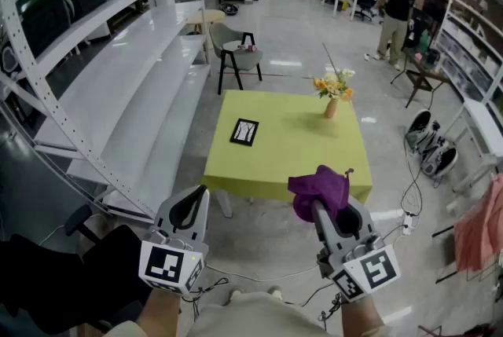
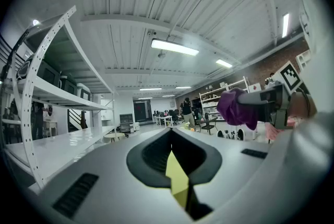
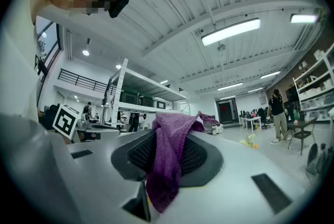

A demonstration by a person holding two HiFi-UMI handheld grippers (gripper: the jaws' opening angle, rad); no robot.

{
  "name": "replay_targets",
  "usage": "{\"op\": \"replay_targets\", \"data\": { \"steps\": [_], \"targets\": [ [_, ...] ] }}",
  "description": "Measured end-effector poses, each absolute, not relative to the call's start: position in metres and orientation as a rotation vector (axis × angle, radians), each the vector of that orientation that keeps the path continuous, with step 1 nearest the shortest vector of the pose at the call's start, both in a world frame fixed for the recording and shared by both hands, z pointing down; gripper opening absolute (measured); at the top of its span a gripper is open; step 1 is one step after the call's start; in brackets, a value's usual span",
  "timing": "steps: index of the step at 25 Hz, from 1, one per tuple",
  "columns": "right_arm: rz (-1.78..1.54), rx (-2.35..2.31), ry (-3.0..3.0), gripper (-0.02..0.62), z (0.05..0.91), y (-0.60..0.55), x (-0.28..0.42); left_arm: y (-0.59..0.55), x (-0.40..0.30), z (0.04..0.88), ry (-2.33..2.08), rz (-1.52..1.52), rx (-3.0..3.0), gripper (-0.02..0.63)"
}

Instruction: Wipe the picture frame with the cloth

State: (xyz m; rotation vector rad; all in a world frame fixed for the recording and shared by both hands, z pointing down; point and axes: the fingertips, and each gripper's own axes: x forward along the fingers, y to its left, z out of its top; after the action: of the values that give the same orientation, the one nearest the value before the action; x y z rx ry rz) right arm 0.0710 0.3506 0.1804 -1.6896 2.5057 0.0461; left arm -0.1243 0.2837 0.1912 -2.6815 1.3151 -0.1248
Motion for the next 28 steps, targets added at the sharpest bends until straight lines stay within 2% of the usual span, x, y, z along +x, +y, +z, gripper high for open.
{"op": "replay_targets", "data": {
  "steps": [11,28],
  "targets": [
    [-0.026,-1.666,2.516,0.107,0.195,0.351,0.089,0.286,-0.107,0.200,1.323,-0.150,-2.677,0.008],
    [-0.080,-1.563,2.633,0.112,0.227,0.368,0.153,0.319,-0.041,0.218,1.393,-0.243,-2.620,0.008]
  ]
}}
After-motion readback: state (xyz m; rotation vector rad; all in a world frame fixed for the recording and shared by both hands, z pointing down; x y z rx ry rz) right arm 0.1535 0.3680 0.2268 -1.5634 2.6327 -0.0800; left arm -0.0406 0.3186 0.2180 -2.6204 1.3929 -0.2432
